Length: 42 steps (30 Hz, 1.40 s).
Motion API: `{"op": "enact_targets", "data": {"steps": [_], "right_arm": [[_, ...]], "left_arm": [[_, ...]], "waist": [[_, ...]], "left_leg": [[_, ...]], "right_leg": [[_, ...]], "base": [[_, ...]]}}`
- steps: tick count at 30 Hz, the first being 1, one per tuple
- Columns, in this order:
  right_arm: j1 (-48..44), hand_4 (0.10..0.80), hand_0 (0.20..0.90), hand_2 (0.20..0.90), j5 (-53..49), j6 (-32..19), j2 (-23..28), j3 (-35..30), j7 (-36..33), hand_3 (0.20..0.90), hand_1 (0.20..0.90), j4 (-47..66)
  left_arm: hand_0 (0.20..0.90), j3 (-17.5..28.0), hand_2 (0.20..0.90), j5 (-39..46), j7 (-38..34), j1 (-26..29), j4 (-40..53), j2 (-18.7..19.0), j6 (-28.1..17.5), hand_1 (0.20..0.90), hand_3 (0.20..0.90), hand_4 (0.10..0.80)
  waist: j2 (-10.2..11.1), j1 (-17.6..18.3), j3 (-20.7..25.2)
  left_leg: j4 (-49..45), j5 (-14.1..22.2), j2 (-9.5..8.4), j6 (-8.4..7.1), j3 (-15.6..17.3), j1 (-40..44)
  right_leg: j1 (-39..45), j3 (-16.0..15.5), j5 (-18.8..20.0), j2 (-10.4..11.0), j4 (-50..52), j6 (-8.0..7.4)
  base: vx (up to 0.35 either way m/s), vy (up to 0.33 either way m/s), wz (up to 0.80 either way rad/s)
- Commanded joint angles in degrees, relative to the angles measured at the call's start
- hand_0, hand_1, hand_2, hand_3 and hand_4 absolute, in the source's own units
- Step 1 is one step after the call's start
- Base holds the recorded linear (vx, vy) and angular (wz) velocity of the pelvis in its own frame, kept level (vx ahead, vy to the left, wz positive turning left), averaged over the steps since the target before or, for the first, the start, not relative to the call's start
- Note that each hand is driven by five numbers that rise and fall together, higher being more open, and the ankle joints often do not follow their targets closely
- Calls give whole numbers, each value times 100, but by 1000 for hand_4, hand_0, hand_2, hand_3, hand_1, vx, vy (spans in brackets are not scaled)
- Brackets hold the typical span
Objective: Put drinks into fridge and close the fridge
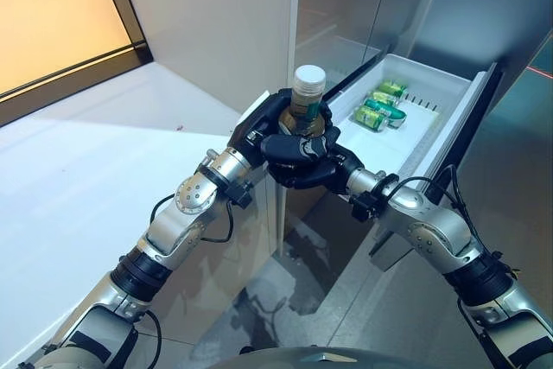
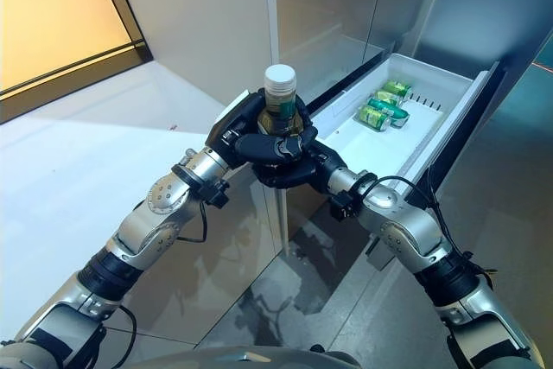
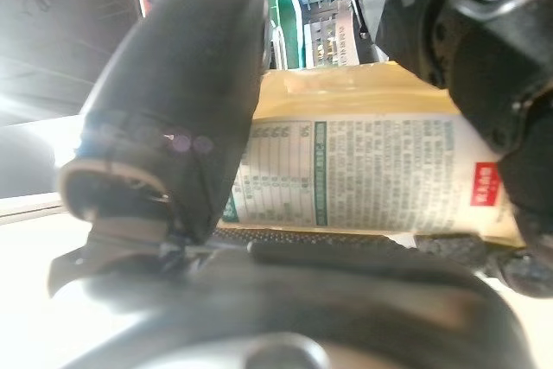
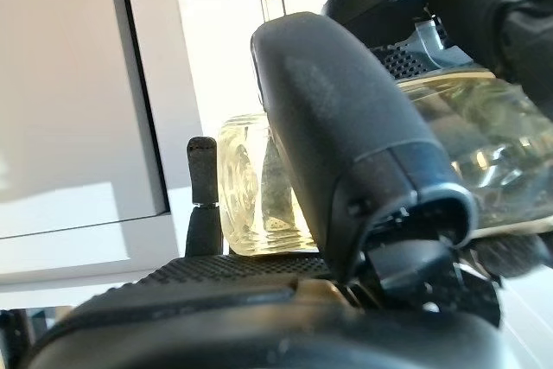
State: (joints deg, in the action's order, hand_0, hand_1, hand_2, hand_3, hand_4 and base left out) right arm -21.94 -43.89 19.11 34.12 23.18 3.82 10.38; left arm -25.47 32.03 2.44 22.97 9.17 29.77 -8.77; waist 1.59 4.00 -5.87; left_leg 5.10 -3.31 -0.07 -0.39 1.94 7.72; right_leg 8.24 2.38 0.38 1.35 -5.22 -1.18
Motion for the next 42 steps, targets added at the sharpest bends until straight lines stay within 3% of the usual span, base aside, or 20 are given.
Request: {"op": "enact_targets", "data": {"steps": [1,2,6,9,18,19,21,23,26,27,28,30,33,37,42], "right_arm": [[-874,100,300,300,89,-1151,-334,-1011,-375,200,300,478],[-931,100,300,300,320,-1268,-239,-1172,-546,200,300,389],[-1187,100,300,300,1189,-1565,-4,-1516,-1145,200,300,41],[-1312,100,300,300,1444,-1605,131,-1708,-1506,200,300,-199],[-1397,100,300,300,1527,-1836,321,-1976,-1842,200,300,-957],[-1460,100,300,300,1612,-1876,359,-1987,-1927,200,300,-1123],[-1695,100,300,300,1489,-1988,438,-1974,-2163,200,300,-1667],[-1799,100,300,300,1518,-2062,408,-1931,-2302,200,300,-1949],[-1853,100,300,300,1530,-2064,415,-1915,-2318,200,300,-2065],[-1982,100,300,300,1584,-2012,432,-1852,-2395,200,300,-2260],[-1982,100,300,300,1584,-2012,432,-1852,-2395,200,300,-2260],[-2342,100,300,300,1879,-1967,552,-1636,-2529,200,300,-2887],[-2788,100,300,300,2097,-1874,854,-1307,-2557,200,300,-3740],[-3353,100,300,300,2455,-1712,1189,-749,-2426,200,300,-5018],[-3715,100,300,300,2785,-1493,1466,-312,-2236,200,300,-5820]], "left_arm": [[900,285,900,-644,-450,631,651,-149,-1325,900,900,800],[900,390,900,-942,-691,671,700,-34,-1608,900,900,800],[900,754,900,-937,-1166,756,858,83,-2006,900,900,800],[900,968,900,-1410,-1579,744,998,50,-2264,900,900,800],[900,1211,900,-1172,-1549,776,1135,3,-2263,900,900,800],[900,1184,900,-935,-1401,800,1120,-42,-2118,900,900,800],[900,960,900,668,-87,706,1098,-283,-1386,900,900,800],[900,837,900,1517,606,557,1099,-453,-988,900,900,800],[900,814,900,1832,840,518,1079,-497,-815,900,900,800],[900,725,900,2458,1240,478,1078,-594,-303,900,900,800],[900,725,900,2458,1240,478,1078,-594,-303,900,900,800],[900,475,900,3345,1990,329,923,-821,800,900,900,800],[900,111,900,3577,2272,152,651,-829,1579,900,900,800],[900,-380,900,4310,2438,-445,137,-912,2963,900,900,800],[900,-867,900,4668,2545,-1431,-554,-839,3625,900,900,800]], "waist": [[107,-83,529],[116,-93,535],[131,-131,542],[146,-161,547],[176,-213,536],[175,-224,534],[152,-299,516],[132,-370,509],[122,-391,506],[108,-432,492],[108,-432,492],[85,-524,467],[53,-619,454],[5,-730,467],[-71,-837,397]], "left_leg": [[-10,353,-179,219,141,-22],[-10,306,-180,209,142,-56],[-10,316,-182,181,90,-69],[-10,326,-187,175,42,-75],[-10,337,-200,167,-60,-70],[-10,338,-204,165,-79,-67],[-10,338,-212,166,-161,-53],[-10,334,-221,173,-218,-55],[-10,332,-224,174,-235,-54],[-10,323,-232,174,-267,-56],[-10,323,-232,174,-267,-56],[-10,328,-240,171,-317,-44],[-10,378,-245,160,-358,-2],[-10,370,-248,153,-370,22],[-10,357,-261,183,-406,38]], "right_leg": [[-190,-379,355,9,22,-184],[-225,-377,403,9,22,-176],[-241,-375,409,4,22,-176],[-250,-373,408,-4,22,-175],[-223,-441,392,3,22,-167],[-215,-450,388,4,22,-166],[-179,-491,381,10,22,-165],[-162,-525,373,18,22,-155],[-157,-540,373,22,22,-150],[-147,-563,378,29,22,-143],[-147,-563,378,29,22,-143],[-114,-641,373,58,22,-138],[-59,-715,330,76,22,-151],[-20,-813,307,102,22,-169],[16,-877,295,129,22,-164]], "base": [[-31,-5,2],[0,0,0],[-14,-3,3],[-8,-5,4],[-6,-6,3],[0,0,0],[1,-1,4],[9,8,19],[8,10,17],[10,15,16],[10,18,7],[14,17,17],[33,20,30],[47,26,12],[56,29,12]]}}
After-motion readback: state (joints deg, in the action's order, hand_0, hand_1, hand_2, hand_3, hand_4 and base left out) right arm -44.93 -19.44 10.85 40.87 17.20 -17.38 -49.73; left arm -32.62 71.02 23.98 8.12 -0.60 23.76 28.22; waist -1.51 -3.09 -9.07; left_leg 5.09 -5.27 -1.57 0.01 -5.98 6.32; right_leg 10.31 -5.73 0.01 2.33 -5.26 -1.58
